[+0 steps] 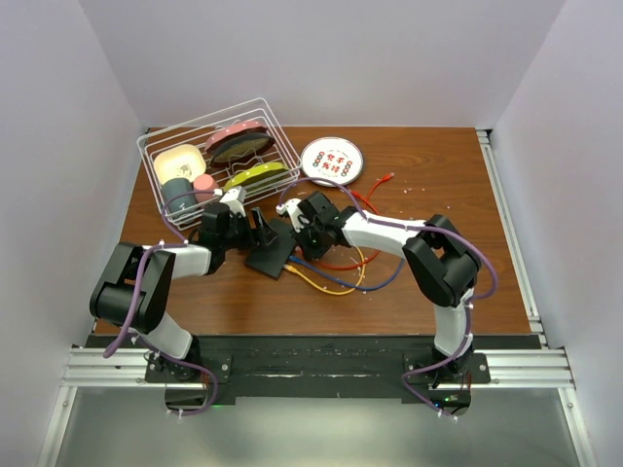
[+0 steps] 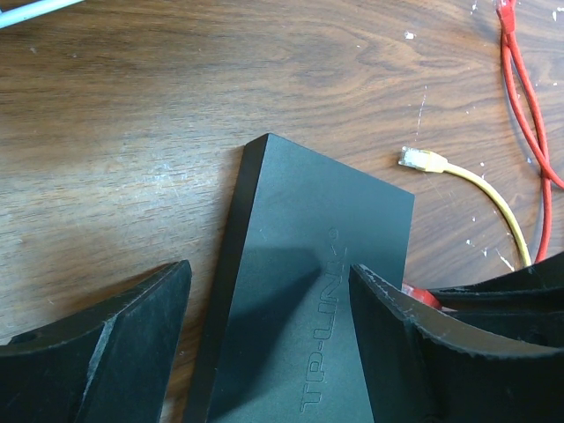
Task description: Insert the plug into the switch port
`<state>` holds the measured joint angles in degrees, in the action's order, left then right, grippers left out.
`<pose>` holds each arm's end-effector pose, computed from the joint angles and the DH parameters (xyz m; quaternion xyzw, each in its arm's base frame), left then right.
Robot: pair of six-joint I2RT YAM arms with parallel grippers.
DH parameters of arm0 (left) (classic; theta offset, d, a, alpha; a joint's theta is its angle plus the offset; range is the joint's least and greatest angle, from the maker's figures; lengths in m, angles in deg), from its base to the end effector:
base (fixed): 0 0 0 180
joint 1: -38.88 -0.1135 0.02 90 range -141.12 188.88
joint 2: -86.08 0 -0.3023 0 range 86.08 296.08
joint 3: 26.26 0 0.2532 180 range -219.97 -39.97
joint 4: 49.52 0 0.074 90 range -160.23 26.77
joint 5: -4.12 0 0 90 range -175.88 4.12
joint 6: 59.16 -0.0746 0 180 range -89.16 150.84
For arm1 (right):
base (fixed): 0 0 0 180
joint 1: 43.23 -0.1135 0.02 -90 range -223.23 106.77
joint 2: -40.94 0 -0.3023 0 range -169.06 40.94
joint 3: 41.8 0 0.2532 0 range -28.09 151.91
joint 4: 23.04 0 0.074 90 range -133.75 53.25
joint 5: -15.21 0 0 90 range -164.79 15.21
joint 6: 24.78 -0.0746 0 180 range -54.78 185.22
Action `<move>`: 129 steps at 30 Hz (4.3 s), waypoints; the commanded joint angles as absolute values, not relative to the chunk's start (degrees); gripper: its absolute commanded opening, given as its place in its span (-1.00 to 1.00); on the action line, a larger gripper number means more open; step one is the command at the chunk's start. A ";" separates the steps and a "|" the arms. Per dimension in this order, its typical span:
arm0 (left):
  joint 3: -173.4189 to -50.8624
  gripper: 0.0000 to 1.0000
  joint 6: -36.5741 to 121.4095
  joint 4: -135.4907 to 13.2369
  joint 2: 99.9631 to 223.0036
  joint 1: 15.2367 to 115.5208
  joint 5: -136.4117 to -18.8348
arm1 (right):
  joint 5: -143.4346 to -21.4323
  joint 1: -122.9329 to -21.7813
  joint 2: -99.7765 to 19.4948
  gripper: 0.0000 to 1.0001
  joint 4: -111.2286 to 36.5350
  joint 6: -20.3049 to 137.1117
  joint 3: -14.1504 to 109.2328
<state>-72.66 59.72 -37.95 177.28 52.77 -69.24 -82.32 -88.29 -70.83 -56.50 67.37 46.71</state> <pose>0.3130 -0.0994 0.1576 -0.0453 0.8720 -0.2901 0.3916 0.3081 0.3226 0.1706 -0.4001 0.8685 0.1631 0.2429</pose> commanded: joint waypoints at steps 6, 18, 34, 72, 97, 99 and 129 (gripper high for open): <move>-72.67 0.54 58.96 -35.28 177.04 52.33 -68.39 | -83.23 -88.85 -73.14 -1.00 -57.40 67.42 50.74; -72.58 0.54 59.05 -35.02 177.48 52.33 -67.69 | -83.32 -89.11 -72.70 -1.00 -56.35 67.06 50.92; -72.23 0.57 58.61 -35.11 176.69 52.33 -67.16 | -84.02 -90.16 -73.14 -1.00 -56.35 69.44 51.45; -69.15 0.12 57.82 -30.89 178.54 52.41 -59.25 | -88.06 -90.16 -75.95 -1.00 -55.47 72.07 59.09; -67.74 0.00 58.00 -30.01 178.36 54.08 -57.85 | -91.05 -90.25 -78.33 -1.00 -51.08 72.07 64.54; -67.48 -0.01 58.08 -29.92 178.36 54.43 -57.93 | -90.00 -90.25 -78.94 -1.00 -50.99 71.29 65.50; -66.69 -0.21 59.84 -30.27 178.10 60.94 -61.28 | -91.40 -90.43 -73.93 -1.00 -36.93 63.46 60.86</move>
<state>-67.81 56.71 -27.70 178.22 54.87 -75.43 -85.97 -88.92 -79.02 -62.03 66.91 58.86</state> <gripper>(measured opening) 0.476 0.060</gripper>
